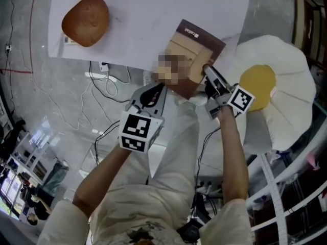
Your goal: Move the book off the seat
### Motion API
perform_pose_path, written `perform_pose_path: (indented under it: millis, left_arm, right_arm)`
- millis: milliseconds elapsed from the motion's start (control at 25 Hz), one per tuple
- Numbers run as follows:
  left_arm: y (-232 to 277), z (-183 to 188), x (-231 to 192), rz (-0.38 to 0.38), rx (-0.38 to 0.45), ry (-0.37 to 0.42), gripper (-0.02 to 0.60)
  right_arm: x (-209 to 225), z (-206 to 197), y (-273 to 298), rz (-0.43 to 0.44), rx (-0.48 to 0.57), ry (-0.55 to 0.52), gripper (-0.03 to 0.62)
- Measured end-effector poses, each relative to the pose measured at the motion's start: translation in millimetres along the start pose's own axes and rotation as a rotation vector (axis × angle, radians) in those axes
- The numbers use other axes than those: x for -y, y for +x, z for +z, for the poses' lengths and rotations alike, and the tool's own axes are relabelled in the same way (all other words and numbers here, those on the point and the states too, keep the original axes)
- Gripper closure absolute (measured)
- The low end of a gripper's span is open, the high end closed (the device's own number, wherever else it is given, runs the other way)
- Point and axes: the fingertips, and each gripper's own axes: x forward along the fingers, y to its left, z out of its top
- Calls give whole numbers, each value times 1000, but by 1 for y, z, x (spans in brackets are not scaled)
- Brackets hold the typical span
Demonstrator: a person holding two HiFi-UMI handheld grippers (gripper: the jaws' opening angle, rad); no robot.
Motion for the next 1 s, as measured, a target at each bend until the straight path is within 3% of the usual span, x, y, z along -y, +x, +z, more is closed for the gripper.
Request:
perform_pose_path:
  millis: [520, 1000]
  left_arm:
    - [-2, 2, -89, 85, 53, -141, 569]
    - [6, -1, -117, 110, 64, -203, 569]
  right_arm:
    - [2, -4, 110, -22, -103, -40, 451]
    - [6, 2, 169, -28, -171, -77, 451]
